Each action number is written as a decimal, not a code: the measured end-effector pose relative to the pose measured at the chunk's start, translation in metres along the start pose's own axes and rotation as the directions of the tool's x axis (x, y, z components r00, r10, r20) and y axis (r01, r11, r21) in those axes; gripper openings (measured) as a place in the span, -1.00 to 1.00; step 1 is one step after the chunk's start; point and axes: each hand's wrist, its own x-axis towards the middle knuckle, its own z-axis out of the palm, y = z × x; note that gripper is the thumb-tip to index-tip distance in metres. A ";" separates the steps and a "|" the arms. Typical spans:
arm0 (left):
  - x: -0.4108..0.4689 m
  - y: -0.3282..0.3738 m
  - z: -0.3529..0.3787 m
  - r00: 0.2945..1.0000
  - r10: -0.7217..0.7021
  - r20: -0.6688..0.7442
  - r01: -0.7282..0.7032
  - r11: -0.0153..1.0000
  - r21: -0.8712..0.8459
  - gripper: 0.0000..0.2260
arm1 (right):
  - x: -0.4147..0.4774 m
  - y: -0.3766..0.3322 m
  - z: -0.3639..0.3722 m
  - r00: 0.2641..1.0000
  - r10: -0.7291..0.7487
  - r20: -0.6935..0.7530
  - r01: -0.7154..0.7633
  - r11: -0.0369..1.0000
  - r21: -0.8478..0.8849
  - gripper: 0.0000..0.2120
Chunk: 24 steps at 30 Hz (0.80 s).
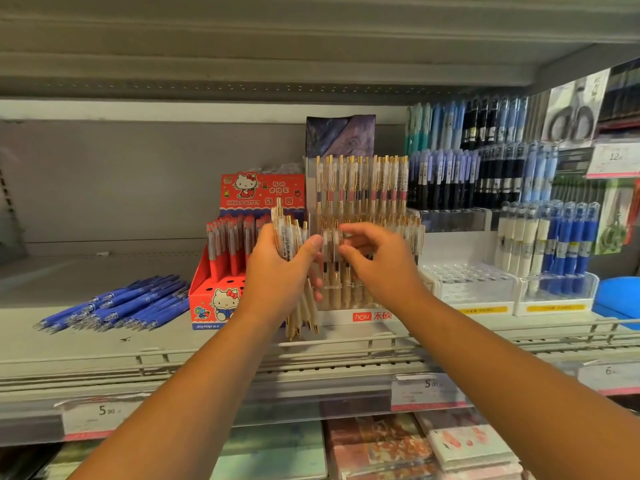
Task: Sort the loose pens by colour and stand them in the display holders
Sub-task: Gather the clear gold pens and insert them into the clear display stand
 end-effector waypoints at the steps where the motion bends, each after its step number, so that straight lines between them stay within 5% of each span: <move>1: 0.000 0.000 0.000 1.000 -0.001 0.005 0.001 1.000 -0.004 -0.87 | -0.001 0.000 0.000 1.000 -0.019 -0.014 0.019 0.999 -0.034 -0.68; 5: 0.001 -0.001 0.001 0.999 -0.001 0.036 0.002 1.000 -0.028 -0.86 | -0.003 -0.006 -0.001 0.987 -0.113 -0.111 0.111 0.994 -0.019 -0.69; 8: 0.000 -0.002 0.001 0.997 -0.006 0.076 0.009 0.999 -0.044 -0.85 | -0.007 -0.013 0.001 0.987 -0.159 0.002 0.159 0.985 0.062 -0.70; 15: -0.002 0.000 0.002 0.992 -0.032 0.124 0.043 0.996 -0.081 -0.85 | -0.010 -0.020 -0.001 0.977 -0.046 0.209 -0.026 0.943 0.330 -0.56; 24: -0.003 0.001 0.003 0.996 -0.026 0.081 0.035 0.994 -0.107 -0.88 | -0.006 -0.018 -0.010 0.981 0.014 0.194 -0.102 0.887 0.451 -0.73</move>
